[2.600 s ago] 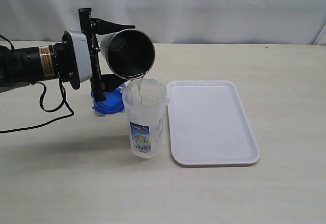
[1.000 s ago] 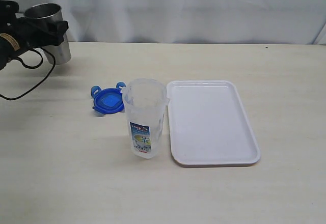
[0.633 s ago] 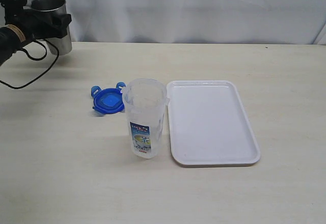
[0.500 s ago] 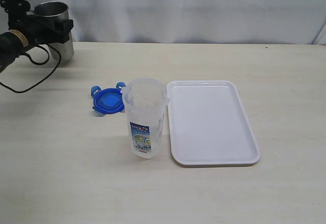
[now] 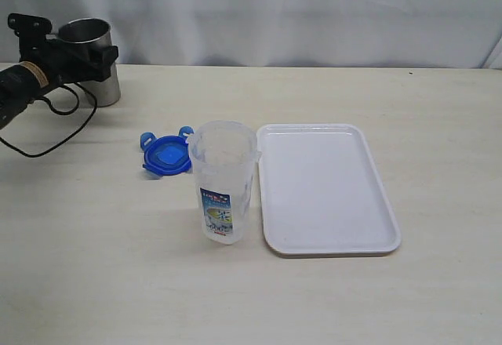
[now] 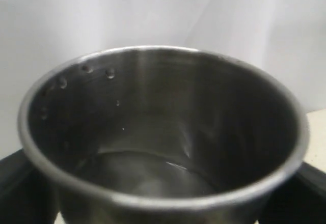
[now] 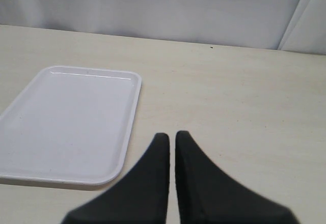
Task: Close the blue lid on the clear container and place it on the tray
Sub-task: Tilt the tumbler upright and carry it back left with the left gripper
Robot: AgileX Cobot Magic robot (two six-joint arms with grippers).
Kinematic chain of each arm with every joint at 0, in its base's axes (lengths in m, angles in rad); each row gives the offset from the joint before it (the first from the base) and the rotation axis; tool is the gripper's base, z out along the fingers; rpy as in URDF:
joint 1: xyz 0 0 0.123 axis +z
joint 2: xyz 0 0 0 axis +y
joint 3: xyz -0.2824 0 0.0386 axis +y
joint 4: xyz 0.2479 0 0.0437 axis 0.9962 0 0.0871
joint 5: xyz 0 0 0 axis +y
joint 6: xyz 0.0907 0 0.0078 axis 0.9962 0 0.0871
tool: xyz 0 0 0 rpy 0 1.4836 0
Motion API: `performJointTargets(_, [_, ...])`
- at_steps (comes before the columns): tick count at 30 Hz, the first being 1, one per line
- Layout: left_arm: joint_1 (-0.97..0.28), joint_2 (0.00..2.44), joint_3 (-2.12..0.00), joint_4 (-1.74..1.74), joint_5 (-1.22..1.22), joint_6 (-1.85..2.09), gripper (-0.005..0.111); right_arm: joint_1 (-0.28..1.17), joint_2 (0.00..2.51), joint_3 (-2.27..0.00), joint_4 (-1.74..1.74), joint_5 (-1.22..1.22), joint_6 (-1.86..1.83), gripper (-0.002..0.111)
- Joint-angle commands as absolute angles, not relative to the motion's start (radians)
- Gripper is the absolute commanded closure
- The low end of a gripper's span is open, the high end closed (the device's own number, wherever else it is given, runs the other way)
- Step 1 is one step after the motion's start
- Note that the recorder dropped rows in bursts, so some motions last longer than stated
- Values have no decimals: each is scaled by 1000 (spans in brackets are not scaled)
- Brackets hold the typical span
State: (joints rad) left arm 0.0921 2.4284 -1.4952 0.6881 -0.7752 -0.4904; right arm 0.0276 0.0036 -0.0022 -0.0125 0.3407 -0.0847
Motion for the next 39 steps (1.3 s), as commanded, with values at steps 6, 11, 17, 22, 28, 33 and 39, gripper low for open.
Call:
performJointTargets(6, [95, 2415, -1427, 614, -871, -419, 107, 25, 0, 0, -12, 341, -82, 104])
performJointTargets(11, [95, 2415, -1427, 619, -850, -419, 107, 25, 0, 0, -12, 341, -82, 104])
performJointTargets(17, [95, 2415, -1427, 619, -782, -416, 107, 25, 0, 0, -12, 341, -82, 104])
performJointTargets(22, [95, 2415, -1428, 628, -739, -416, 107, 25, 0, 0, -12, 341, -82, 104])
performJointTargets(28, [95, 2415, -1428, 633, -739, -416, 107, 25, 0, 0, -12, 341, -82, 104])
performJointTargets(33, [95, 2415, -1428, 635, -739, -416, 107, 25, 0, 0, -12, 341, -82, 104])
performJointTargets(39, [95, 2415, -1428, 643, -739, -416, 97, 25, 0, 0, -12, 341, -82, 104])
